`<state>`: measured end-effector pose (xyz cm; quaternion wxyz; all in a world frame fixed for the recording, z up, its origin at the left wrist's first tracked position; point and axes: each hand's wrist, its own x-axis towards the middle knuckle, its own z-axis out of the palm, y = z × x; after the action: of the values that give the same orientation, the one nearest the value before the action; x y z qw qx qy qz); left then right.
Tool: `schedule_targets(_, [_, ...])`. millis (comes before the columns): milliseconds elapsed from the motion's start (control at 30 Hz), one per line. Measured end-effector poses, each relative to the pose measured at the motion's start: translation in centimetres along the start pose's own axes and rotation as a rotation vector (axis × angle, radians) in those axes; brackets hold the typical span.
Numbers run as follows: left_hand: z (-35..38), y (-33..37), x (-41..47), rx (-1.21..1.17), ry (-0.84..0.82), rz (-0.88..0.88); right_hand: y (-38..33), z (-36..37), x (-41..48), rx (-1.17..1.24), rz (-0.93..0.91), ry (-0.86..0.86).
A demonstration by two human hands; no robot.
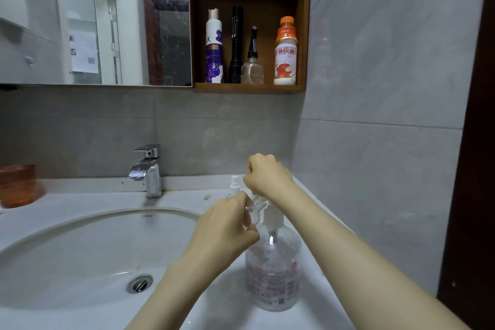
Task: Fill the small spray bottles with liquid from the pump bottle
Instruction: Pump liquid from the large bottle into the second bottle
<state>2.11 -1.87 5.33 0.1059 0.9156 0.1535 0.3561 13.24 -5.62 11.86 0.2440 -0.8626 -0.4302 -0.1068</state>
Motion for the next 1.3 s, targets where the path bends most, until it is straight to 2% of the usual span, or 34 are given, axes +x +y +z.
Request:
schedule_targets(633, [-0.6,0.2,0.2,0.008,0.019,0.005,-0.3,-0.8,-0.1,-0.01,-0.031,0.03])
schedule_targets(967, [0.1,0.0,-0.2,-0.001,-0.007,-0.015,0.0,0.0,-0.3,-0.074,-0.03,-0.021])
schedule_targets(1300, [-0.6,0.3,0.1,0.042,-0.013,-0.008,-0.2,-0.5,-0.2,-0.018,-0.019,0.006])
